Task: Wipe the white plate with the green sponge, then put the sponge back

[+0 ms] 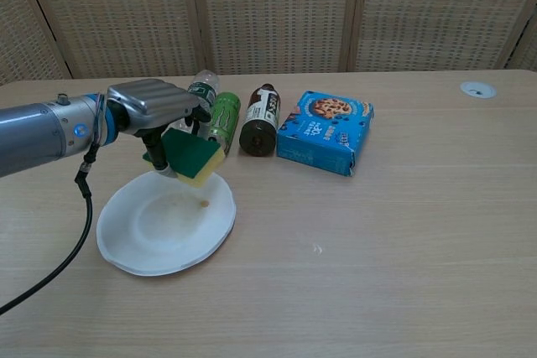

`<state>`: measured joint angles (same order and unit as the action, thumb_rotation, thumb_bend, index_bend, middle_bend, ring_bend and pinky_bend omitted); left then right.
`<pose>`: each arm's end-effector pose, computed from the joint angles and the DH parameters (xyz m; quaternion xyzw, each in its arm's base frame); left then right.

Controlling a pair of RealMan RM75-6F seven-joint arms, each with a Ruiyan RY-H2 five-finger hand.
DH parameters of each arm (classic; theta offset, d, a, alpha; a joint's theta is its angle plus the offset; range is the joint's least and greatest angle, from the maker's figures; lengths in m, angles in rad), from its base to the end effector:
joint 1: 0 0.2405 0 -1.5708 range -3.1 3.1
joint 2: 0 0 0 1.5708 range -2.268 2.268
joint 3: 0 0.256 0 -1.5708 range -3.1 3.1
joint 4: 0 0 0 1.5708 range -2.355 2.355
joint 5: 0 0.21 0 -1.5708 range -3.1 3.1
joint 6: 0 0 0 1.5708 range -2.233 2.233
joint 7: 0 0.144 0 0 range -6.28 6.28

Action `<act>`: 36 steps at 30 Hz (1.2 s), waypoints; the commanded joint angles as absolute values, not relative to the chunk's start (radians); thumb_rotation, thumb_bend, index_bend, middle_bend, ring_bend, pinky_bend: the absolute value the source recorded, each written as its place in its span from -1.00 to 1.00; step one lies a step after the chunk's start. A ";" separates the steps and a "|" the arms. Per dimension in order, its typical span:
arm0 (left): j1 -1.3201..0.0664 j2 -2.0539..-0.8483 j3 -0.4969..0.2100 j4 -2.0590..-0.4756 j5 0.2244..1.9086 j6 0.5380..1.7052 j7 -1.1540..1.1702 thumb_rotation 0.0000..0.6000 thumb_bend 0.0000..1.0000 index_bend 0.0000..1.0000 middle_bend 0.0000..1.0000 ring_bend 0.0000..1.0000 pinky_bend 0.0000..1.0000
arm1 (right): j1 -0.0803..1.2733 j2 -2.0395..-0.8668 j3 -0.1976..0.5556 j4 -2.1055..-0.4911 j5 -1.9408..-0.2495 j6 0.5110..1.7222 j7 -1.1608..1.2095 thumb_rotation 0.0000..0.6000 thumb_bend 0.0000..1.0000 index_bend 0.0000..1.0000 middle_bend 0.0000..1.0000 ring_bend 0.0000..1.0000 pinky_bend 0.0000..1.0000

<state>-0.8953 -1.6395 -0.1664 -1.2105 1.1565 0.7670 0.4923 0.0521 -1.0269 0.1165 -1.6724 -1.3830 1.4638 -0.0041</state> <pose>-0.1345 0.3861 -0.0470 -0.8326 -0.2345 -0.2753 0.4195 -0.3213 -0.1831 0.1960 0.5489 -0.3978 0.3677 0.6365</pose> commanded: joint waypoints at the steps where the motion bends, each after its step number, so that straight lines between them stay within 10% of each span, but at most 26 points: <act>1: -0.912 -1.622 -0.167 -1.239 1.100 0.744 0.550 1.00 -0.63 0.12 -0.20 -0.43 -0.09 | 0.054 -1.029 0.116 -1.672 -1.383 1.463 -0.009 1.00 -1.00 -0.95 -1.00 -1.00 -1.00; 36: -1.028 -1.681 -0.059 -1.271 0.758 0.828 0.939 1.00 -0.54 0.14 -0.19 -0.42 -0.09 | 0.052 -1.020 0.117 -1.675 -1.385 1.467 0.015 1.00 -1.00 -0.95 -1.00 -1.00 -1.00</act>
<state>-1.0294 -1.7093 -0.0451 -1.2402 0.7392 0.8119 0.9618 0.0520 -1.0204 0.1174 -1.6748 -1.3853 1.4672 0.0149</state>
